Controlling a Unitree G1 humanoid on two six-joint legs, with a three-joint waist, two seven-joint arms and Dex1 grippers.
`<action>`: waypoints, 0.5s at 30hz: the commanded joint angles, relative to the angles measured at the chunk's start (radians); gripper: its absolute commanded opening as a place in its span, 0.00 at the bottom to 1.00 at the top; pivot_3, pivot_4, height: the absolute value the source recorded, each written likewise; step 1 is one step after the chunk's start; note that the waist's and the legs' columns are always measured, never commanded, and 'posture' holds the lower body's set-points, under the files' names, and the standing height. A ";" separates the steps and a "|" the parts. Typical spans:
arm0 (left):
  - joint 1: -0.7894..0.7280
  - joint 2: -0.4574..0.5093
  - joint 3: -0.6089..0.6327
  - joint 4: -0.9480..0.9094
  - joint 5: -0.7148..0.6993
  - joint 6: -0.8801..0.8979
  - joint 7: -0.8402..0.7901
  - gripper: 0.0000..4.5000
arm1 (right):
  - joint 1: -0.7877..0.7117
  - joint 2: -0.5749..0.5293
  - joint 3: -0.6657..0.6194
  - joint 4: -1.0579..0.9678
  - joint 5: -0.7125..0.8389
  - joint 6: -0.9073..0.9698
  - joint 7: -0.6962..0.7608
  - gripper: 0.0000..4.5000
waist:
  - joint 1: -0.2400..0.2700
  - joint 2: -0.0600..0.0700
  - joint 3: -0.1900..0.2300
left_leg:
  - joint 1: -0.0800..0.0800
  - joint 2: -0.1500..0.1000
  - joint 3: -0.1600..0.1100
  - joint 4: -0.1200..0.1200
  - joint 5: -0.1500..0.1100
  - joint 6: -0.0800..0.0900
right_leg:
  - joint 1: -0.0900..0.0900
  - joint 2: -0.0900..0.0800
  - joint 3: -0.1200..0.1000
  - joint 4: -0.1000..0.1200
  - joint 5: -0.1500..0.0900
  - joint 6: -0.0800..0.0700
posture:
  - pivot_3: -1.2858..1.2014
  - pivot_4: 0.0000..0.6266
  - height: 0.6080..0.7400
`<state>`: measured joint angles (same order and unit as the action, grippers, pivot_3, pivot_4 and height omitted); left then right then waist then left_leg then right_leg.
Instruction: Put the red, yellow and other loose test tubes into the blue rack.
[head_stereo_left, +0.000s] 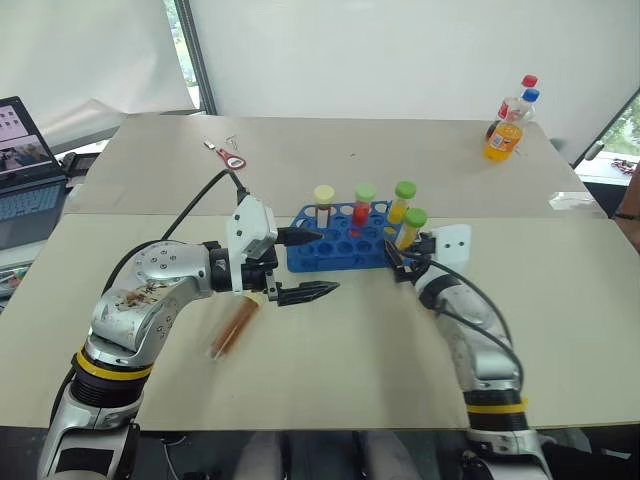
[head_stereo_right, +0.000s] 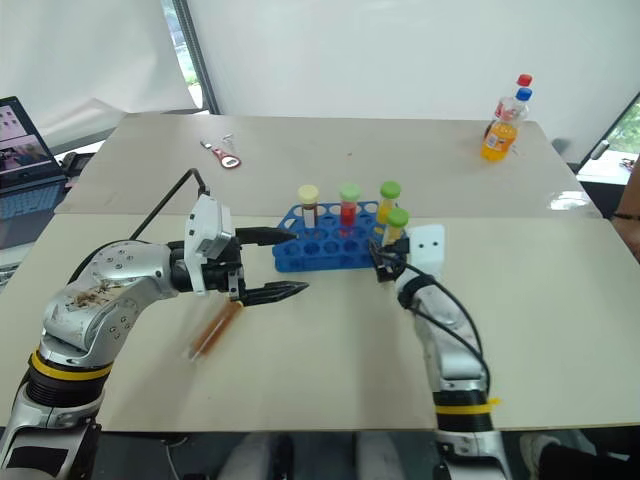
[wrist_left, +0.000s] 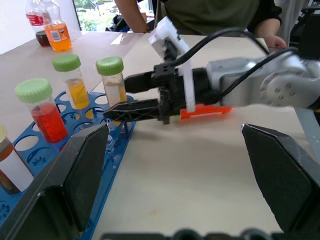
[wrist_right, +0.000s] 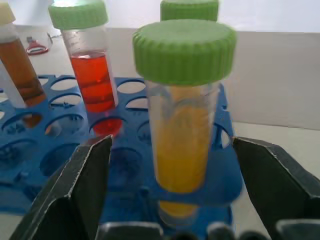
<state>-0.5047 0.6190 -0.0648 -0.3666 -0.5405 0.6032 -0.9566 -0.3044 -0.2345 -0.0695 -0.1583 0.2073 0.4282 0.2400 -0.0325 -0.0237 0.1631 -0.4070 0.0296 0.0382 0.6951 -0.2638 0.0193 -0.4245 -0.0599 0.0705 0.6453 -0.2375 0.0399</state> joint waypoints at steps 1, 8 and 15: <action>-0.009 -0.006 0.001 0.012 0.017 -0.046 -0.001 1.00 | 0.043 -0.119 -0.063 -0.217 0.114 0.178 0.100 0.89 | 0.001 0.000 0.000 | 0.001 0.000 0.000 0.000 0.000 0.000 | 0.000 0.000 0.000 -0.001 0.000 0.000 | 0.52 0.24 1.00; 0.017 0.059 -0.035 0.055 0.087 -0.181 -0.126 1.00 | 0.032 -0.475 -0.139 -0.423 0.309 0.656 0.238 0.89 | 0.006 0.000 0.000 | 0.001 0.001 0.001 0.000 0.000 0.000 | 0.001 0.001 0.000 -0.005 0.000 0.000 | 0.52 0.24 1.00; 0.032 0.177 -0.078 0.037 0.095 -0.280 -0.333 1.00 | -0.132 -0.676 -0.003 -0.324 0.370 1.038 0.287 0.89 | 0.014 0.000 0.000 | 0.001 0.001 0.003 0.000 0.000 0.000 | 0.001 0.002 0.000 -0.006 -0.001 -0.001 | 0.52 0.24 1.00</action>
<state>-0.4600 0.7891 -0.1422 -0.2992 -0.4395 0.3477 -1.2624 -0.4146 -0.8961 -0.0878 -0.4883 0.5613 1.4276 0.5128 -0.0189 -0.0240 0.1634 -0.4064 0.0303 0.0416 0.6952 -0.2639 0.0195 -0.4236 -0.0584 0.0709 0.6392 -0.2384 0.0390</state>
